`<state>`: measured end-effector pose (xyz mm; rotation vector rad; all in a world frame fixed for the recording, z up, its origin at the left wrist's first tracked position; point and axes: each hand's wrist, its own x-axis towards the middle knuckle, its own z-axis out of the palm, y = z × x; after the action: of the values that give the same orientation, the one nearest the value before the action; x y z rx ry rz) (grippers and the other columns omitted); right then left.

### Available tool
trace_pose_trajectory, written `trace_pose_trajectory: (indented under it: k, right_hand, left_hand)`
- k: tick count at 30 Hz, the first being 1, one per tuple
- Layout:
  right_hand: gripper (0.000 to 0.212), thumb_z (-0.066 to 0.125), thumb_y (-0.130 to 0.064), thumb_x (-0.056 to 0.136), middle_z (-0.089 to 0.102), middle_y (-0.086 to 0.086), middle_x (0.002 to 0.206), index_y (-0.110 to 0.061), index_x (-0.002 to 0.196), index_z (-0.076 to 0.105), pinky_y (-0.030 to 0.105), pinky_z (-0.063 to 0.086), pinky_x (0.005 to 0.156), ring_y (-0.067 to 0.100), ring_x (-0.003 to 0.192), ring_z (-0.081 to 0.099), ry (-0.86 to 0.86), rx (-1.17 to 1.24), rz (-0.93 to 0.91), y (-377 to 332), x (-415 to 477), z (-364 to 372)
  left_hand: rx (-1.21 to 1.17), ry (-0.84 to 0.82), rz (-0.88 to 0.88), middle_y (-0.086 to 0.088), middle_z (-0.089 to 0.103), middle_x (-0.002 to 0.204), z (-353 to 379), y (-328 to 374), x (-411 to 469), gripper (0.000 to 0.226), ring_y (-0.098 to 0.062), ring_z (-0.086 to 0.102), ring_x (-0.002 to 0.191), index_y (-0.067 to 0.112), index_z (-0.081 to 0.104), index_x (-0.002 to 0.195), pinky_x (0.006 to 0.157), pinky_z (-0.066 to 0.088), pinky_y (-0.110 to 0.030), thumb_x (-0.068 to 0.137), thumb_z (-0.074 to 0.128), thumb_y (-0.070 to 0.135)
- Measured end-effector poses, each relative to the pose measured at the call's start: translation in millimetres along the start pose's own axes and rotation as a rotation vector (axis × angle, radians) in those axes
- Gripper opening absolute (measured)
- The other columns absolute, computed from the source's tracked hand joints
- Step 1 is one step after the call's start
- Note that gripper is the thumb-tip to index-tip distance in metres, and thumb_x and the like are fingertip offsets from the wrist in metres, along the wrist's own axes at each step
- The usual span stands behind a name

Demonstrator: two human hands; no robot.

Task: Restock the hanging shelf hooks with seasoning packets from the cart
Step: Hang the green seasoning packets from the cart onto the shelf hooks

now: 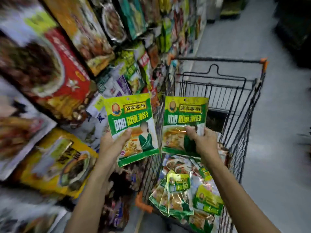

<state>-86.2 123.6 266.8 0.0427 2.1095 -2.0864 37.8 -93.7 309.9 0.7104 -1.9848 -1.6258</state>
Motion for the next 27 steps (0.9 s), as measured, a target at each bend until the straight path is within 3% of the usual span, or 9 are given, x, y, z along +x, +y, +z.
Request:
trace_pose_trajectory:
  k: [2, 5, 9, 13, 16, 21, 24, 26, 27]
  right_hand:
    - [0.019, 0.071, -0.026, 0.084, 0.061, -0.003, 0.065, -0.016, 0.07, 0.062, 0.015, 0.042, 0.049, 0.007, 0.06, 0.056, -0.132, 0.06, -0.094, -41, -10, 14]
    - [0.025, 0.068, -0.03, 0.087, 0.061, -0.01, 0.062, -0.017, 0.067, 0.061, 0.013, 0.04, 0.05, 0.002, 0.058, 0.056, -0.323, 0.105, -0.224, -97, -32, 40]
    - [0.043, 0.064, -0.035, 0.089, 0.054, 0.017, 0.069, 0.007, 0.078, 0.057, 0.027, 0.037, 0.063, 0.016, 0.069, 0.053, -0.607, 0.201, -0.362, -159, -76, 79]
    - [0.033, 0.065, -0.035, 0.088, 0.049, -0.016, 0.053, -0.024, 0.059, 0.056, 0.01, 0.03, 0.045, -0.003, 0.048, 0.043, -0.796, 0.287, -0.466, -212, -136, 123]
    - [0.047, 0.062, -0.025, 0.092, 0.045, -0.023, 0.042, -0.039, 0.047, 0.058, 0.004, 0.029, 0.044, -0.008, 0.042, 0.043, -0.956, 0.32, -0.548, -244, -186, 152]
    - [0.037, 0.067, -0.03, 0.089, 0.053, -0.02, 0.049, -0.032, 0.053, 0.06, 0.013, 0.036, 0.051, -0.005, 0.048, 0.051, -1.176, 0.358, -0.557, -280, -263, 211]
    - [0.015, 0.066, -0.029, 0.089, 0.069, -0.004, 0.07, -0.019, 0.078, 0.069, 0.024, 0.044, 0.065, 0.012, 0.07, 0.066, -1.304, 0.381, -0.506, -292, -307, 241]
    - [0.038, 0.065, -0.032, 0.09, 0.066, 0.022, 0.098, 0.002, 0.106, 0.063, 0.033, 0.045, 0.078, 0.033, 0.092, 0.064, -1.382, 0.368, -0.456, -297, -333, 256]
    - [0.041, 0.064, -0.033, 0.09, 0.064, 0.021, 0.099, 0.004, 0.108, 0.061, 0.033, 0.047, 0.078, 0.033, 0.094, 0.063, -1.414, 0.354, -0.429, -299, -344, 264]
  left_hand:
    - [-0.006, 0.118, 0.092, 0.018, 0.073, 0.098, -26, 39, -17, 0.031, -0.004, 0.067, 0.096, 0.031, 0.07, 0.101, 0.08, 0.05, -0.03, 0.074, 0.075, 0.045]
    - [-0.004, 0.277, 0.215, 0.01, 0.073, 0.105, -65, 95, -52, 0.038, -0.014, 0.068, 0.1, 0.031, 0.071, 0.105, 0.08, 0.052, -0.034, 0.072, 0.075, 0.05]
    - [0.019, 0.488, 0.345, 0.005, 0.073, 0.108, -118, 160, -109, 0.041, -0.019, 0.068, 0.102, 0.026, 0.069, 0.11, 0.09, 0.052, -0.043, 0.074, 0.075, 0.045]
    - [0.081, 0.695, 0.424, 0.011, 0.075, 0.097, -169, 216, -166, 0.037, -0.013, 0.069, 0.092, 0.025, 0.071, 0.1, 0.088, 0.054, -0.042, 0.07, 0.076, 0.046]
    - [0.099, 0.832, 0.461, 0.009, 0.075, 0.092, -204, 247, -208, 0.036, -0.02, 0.07, 0.094, 0.025, 0.071, 0.097, 0.081, 0.055, -0.039, 0.067, 0.071, 0.044]
    - [0.172, 1.027, 0.479, 0.004, 0.075, 0.094, -258, 277, -280, 0.035, -0.024, 0.07, 0.093, 0.027, 0.07, 0.095, 0.086, 0.054, -0.051, 0.066, 0.071, 0.046]
    - [0.168, 1.137, 0.509, -0.007, 0.073, 0.102, -285, 284, -314, 0.042, -0.03, 0.069, 0.096, 0.019, 0.068, 0.103, 0.091, 0.051, -0.057, 0.067, 0.072, 0.04]
    - [0.169, 1.197, 0.511, -0.006, 0.073, 0.102, -300, 287, -331, 0.039, -0.029, 0.069, 0.096, 0.018, 0.067, 0.107, 0.09, 0.052, -0.056, 0.073, 0.072, 0.034]
    - [0.166, 1.227, 0.514, -0.004, 0.074, 0.099, -308, 288, -338, 0.03, -0.027, 0.069, 0.094, 0.019, 0.068, 0.104, 0.09, 0.052, -0.054, 0.077, 0.072, 0.03]
